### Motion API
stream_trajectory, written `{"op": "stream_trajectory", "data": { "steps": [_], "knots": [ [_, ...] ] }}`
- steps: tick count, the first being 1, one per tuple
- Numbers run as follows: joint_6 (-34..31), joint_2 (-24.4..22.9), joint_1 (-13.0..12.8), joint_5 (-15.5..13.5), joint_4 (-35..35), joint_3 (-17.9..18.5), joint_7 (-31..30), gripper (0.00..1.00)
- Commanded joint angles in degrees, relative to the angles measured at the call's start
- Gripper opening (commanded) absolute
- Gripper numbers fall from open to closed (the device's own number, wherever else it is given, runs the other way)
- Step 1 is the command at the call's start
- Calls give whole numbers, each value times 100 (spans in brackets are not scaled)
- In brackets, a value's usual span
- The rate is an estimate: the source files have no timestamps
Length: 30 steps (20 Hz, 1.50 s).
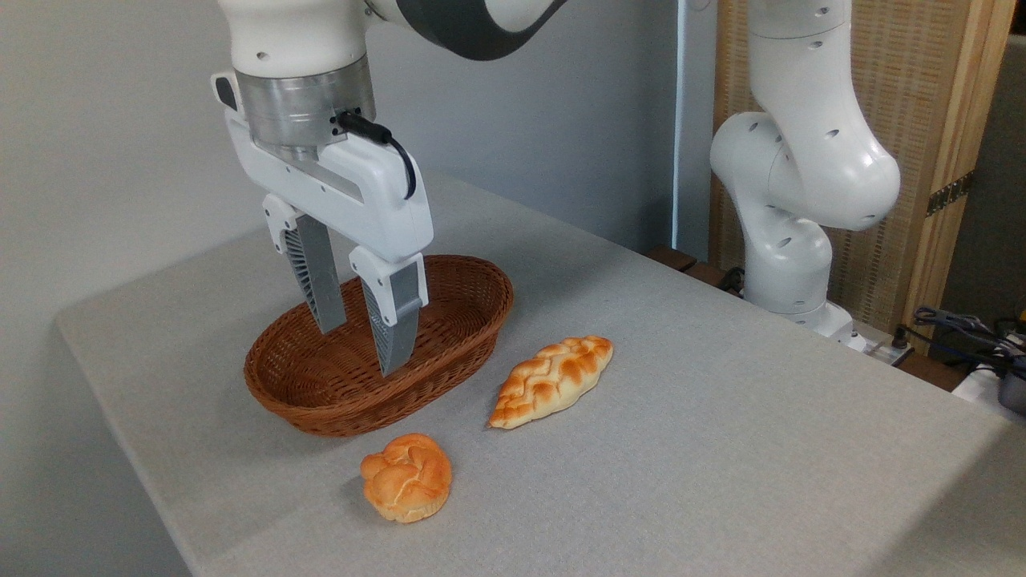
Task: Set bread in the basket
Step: 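Move the gripper down onto the round bun beside the basket, then close the gripper on the round bun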
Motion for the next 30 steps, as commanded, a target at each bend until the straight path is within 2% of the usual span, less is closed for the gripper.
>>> {"op": "stream_trajectory", "data": {
  "steps": [1, 5, 10, 12, 17, 24, 25, 26, 28, 29, 30],
  "knots": [
    [95, -23, -23, -75, -222, 66, 68, 100],
    [1132, -120, -23, -67, -1109, 66, 69, 100],
    [1625, -111, -32, 258, -1821, 66, 77, 100],
    [1800, -94, -32, 355, -1937, 66, 77, 100],
    [2152, -15, -23, 355, -2156, 57, 69, 100],
    [2443, 380, -58, 355, -2174, 5, 77, 100],
    [2452, 425, -58, 355, -2174, 5, 86, 97],
    [2452, 442, -58, 355, -2174, 5, 165, 85],
    [2443, 443, -49, 329, -2174, -4, 419, 48],
    [2443, 443, -49, 311, -2174, 4, 499, 35],
    [2434, 443, -49, 311, -2174, 5, 534, 27]
  ]
}}
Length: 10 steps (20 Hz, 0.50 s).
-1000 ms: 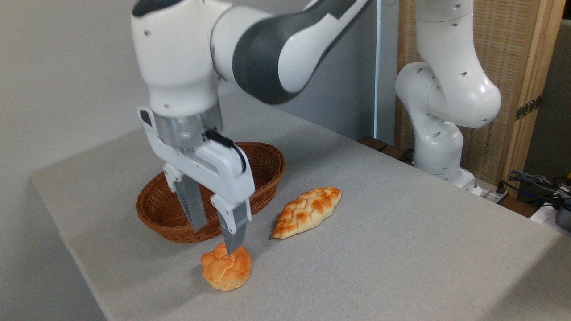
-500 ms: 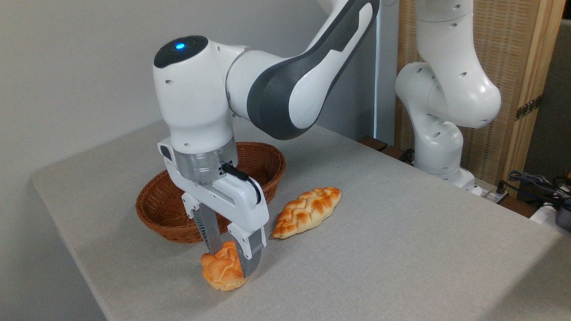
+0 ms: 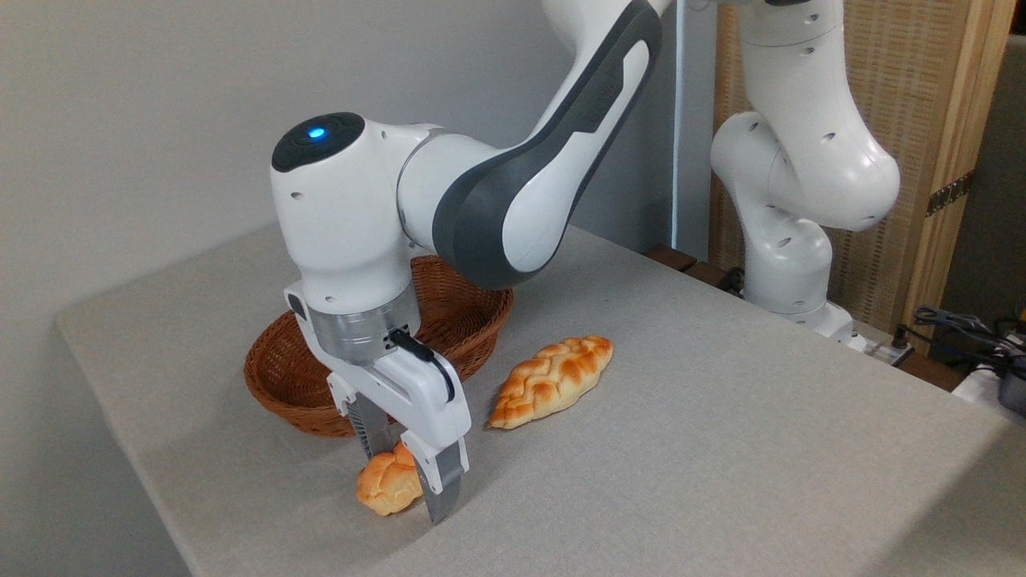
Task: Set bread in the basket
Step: 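Close the gripper on the round bun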
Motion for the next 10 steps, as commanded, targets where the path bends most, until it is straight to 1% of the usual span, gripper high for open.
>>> {"op": "stream_trajectory", "data": {
  "steps": [1, 3, 10],
  "knots": [
    [93, 76, 4, 7, -48, 24, 272, 24],
    [93, 76, 12, 7, -39, 24, 264, 18],
    [67, 50, 13, 7, -30, 33, 264, 18]
  ]
}}
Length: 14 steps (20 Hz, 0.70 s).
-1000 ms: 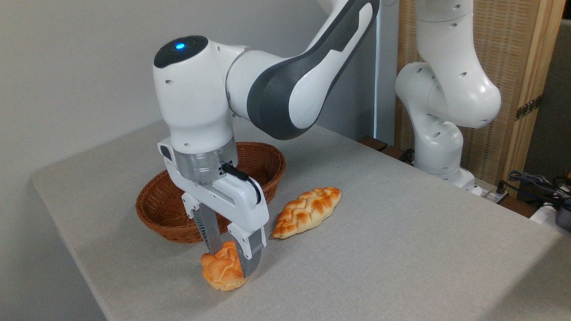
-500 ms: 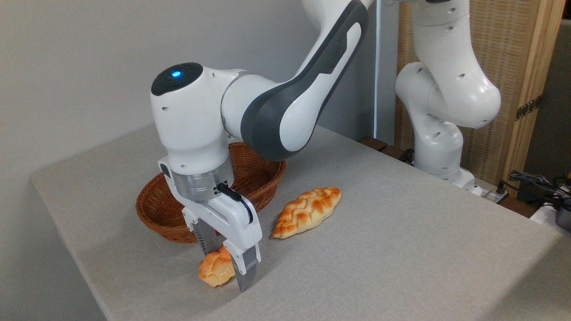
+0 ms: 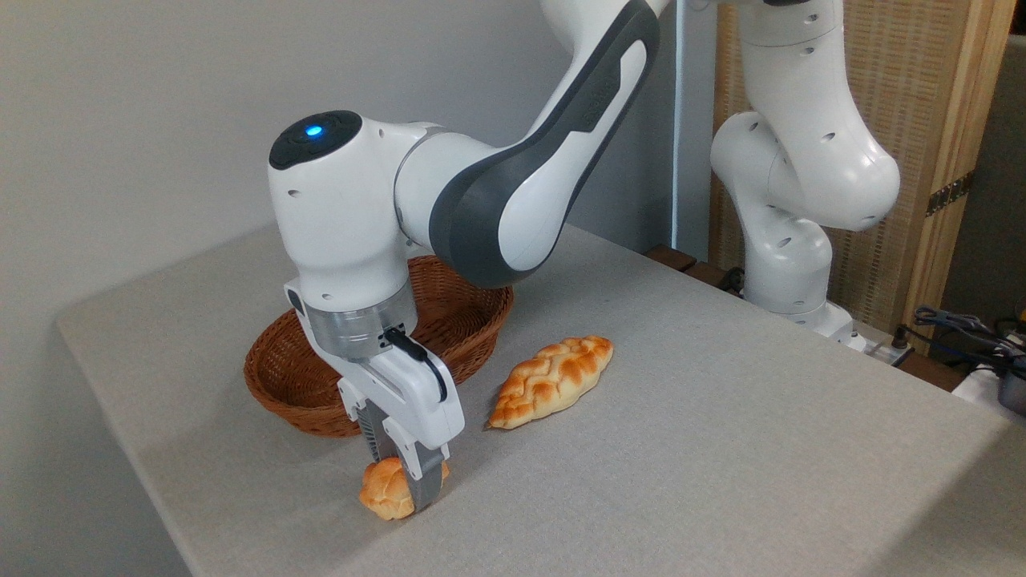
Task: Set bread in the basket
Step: 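Close the gripper on the round bun, then lift the bun and carry it over the wicker basket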
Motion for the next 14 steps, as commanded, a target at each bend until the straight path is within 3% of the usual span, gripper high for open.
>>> {"op": "stream_trajectory", "data": {
  "steps": [1, 10, 14],
  "knots": [
    [67, 15, 13, 14, -22, 80, 136, 18],
    [84, -512, 13, -29, 57, 89, 127, 21],
    [40, -636, -22, -425, 295, -165, 119, 24]
  ]
}}
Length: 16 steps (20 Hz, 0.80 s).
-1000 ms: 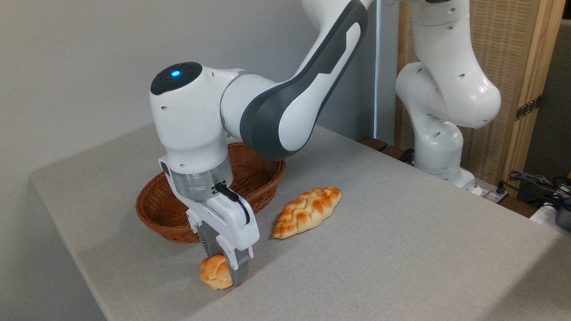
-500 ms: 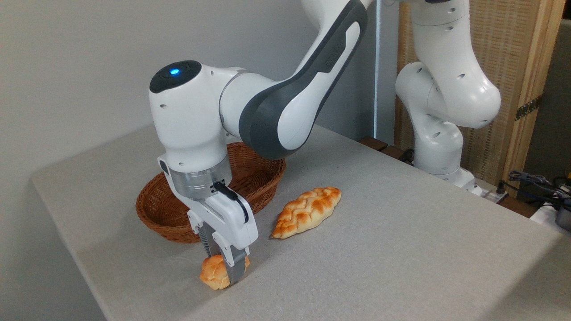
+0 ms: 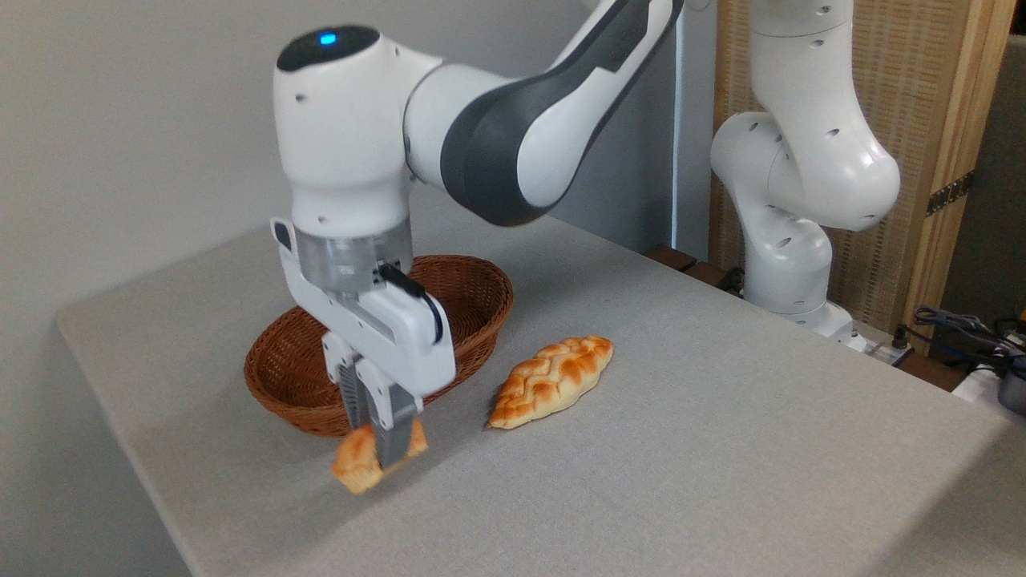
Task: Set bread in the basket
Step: 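Lift the bun and carry it over the wicker basket, then lower the bun into the basket and open the gripper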
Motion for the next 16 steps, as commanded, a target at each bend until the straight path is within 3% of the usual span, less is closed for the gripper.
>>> {"op": "stream_trajectory", "data": {
  "steps": [1, 4, 8, 10, 16],
  "knots": [
    [36, -169, -34, -271, 119, -312, 62, 24],
    [27, -249, -34, -718, 111, -637, 53, 26],
    [19, -205, -34, -728, 102, -1077, -96, 82],
    [-25, -153, -52, -728, 111, -1113, -245, 99],
    [-201, -99, -61, -711, 93, -1219, -290, 100]
  ]
}}
